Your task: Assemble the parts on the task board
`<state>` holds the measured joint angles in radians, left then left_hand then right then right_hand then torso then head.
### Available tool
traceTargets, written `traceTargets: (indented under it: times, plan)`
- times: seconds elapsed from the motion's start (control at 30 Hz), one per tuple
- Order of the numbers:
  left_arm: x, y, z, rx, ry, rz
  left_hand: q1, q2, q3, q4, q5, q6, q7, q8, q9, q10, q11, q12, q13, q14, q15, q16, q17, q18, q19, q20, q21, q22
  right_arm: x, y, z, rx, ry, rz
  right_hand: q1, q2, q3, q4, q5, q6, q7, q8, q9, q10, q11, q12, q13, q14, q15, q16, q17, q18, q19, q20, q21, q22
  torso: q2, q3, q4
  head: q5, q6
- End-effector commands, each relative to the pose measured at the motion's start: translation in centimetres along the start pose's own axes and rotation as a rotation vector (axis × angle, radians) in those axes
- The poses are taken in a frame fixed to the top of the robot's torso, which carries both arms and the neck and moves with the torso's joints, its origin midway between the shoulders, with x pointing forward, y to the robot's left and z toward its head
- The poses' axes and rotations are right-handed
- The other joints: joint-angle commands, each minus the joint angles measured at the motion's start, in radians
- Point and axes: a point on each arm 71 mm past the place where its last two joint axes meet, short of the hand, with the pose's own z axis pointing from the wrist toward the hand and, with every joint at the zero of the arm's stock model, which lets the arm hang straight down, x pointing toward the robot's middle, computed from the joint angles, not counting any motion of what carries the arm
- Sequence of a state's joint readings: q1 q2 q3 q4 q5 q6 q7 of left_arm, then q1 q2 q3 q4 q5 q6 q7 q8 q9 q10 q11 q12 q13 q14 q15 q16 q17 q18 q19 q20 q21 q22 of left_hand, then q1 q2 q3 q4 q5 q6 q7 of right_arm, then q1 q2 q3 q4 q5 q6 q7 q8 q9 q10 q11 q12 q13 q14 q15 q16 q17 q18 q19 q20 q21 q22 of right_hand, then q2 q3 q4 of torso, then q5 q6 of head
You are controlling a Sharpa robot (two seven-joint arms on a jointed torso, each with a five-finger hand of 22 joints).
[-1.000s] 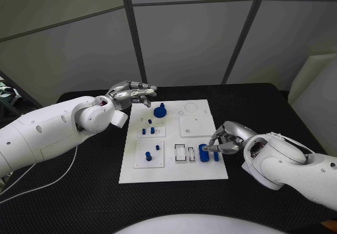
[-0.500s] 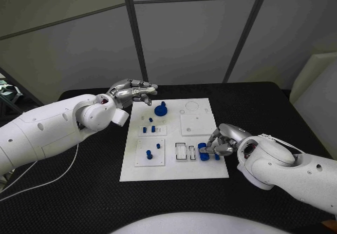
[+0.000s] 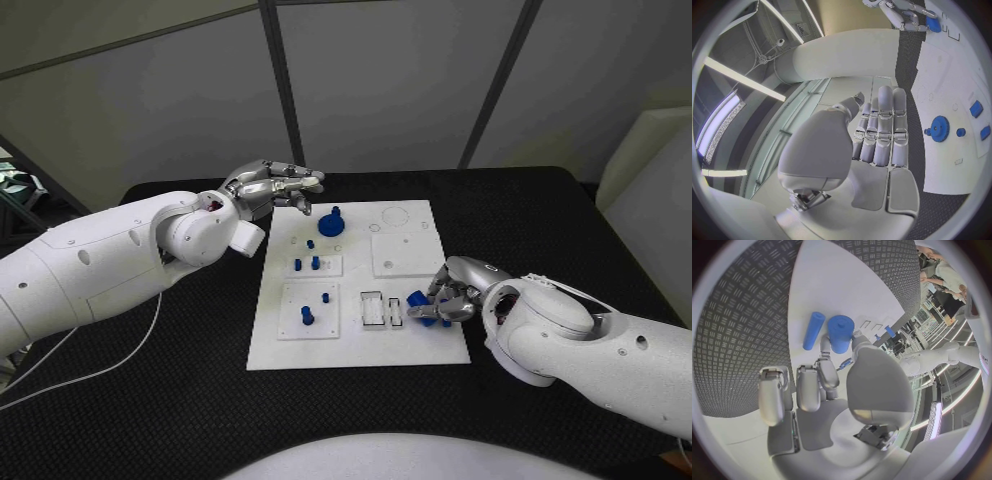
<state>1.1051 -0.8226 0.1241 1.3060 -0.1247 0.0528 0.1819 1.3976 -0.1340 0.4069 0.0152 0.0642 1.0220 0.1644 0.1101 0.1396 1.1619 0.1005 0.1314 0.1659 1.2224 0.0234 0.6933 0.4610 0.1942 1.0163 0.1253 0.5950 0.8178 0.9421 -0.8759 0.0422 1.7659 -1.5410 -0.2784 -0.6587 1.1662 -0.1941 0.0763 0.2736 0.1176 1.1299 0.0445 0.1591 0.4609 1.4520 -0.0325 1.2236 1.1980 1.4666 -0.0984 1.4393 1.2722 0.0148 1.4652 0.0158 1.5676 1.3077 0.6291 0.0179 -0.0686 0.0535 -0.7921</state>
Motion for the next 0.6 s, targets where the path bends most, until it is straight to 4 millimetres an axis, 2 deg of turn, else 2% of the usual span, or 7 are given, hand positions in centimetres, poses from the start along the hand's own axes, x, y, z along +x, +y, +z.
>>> traceTargets:
  times: [0.03,0.2,0.47,0.6]
  plan:
    - [0.1,-0.1,0.0,0.005,0.014,-0.002,-0.006,0.003,-0.005,0.000,-0.004,-0.003,-0.001,-0.006,0.002,-0.007,-0.002,-0.006,0.001,-0.007,-0.002,-0.004,-0.001,-0.013,-0.007,0.001,-0.006,-0.002,1.0,-0.3,0.0,0.028,0.046,-0.044,0.014,0.002,-0.001,0.007,0.003,-0.002,-0.004,-0.003,0.002,-0.010,-0.001,-0.007,0.000,0.049,-0.001,0.006,0.001,-0.015,0.106,-0.003,0.003,0.263,-0.001,-0.0001,0.0004,0.000,-0.001]
    - [0.0,-0.1,0.0,0.004,0.014,-0.002,-0.006,0.003,-0.005,0.000,-0.004,-0.003,-0.001,-0.006,0.002,-0.007,-0.002,-0.006,0.001,-0.007,-0.002,-0.004,-0.001,-0.013,-0.007,0.001,-0.006,-0.002,0.7,-0.2,-0.1,0.020,-0.007,-0.001,0.023,0.018,0.006,0.012,0.009,0.010,-0.007,0.002,0.021,-0.010,-0.004,-0.013,-0.002,0.050,-0.003,0.008,0.009,-0.015,0.106,-0.004,0.003,0.263,0.000,0.0000,-0.0006,0.001,0.003]
    - [0.0,-0.1,0.0,0.004,0.014,-0.002,-0.007,0.003,-0.006,0.001,-0.004,-0.003,-0.001,-0.006,0.002,-0.008,-0.001,-0.006,0.002,-0.007,-0.002,-0.004,-0.001,-0.013,-0.008,0.002,-0.007,-0.002,0.1,0.5,-0.7,-0.024,-0.092,0.074,0.032,0.032,0.013,0.011,0.013,0.022,-0.011,0.006,0.039,-0.004,-0.008,-0.007,0.009,0.054,-0.006,0.017,0.031,-0.015,0.106,-0.007,0.003,0.263,-0.001,0.0004,-0.0008,0.002,0.005]
    - [0.0,-0.1,0.0,0.004,0.014,-0.002,-0.007,0.003,-0.006,0.001,-0.004,-0.003,-0.001,-0.006,0.002,-0.008,-0.001,-0.006,0.002,-0.007,-0.002,-0.004,-0.001,-0.013,-0.008,0.002,-0.007,-0.002,-0.3,1.3,-1.4,-0.065,-0.131,0.138,0.030,0.037,0.015,0.013,0.014,0.027,-0.013,0.008,0.046,-0.002,-0.010,-0.006,0.011,0.055,-0.007,0.020,0.037,-0.015,0.106,-0.008,0.003,0.263,-0.001,-0.0008,0.0000,0.000,0.006]
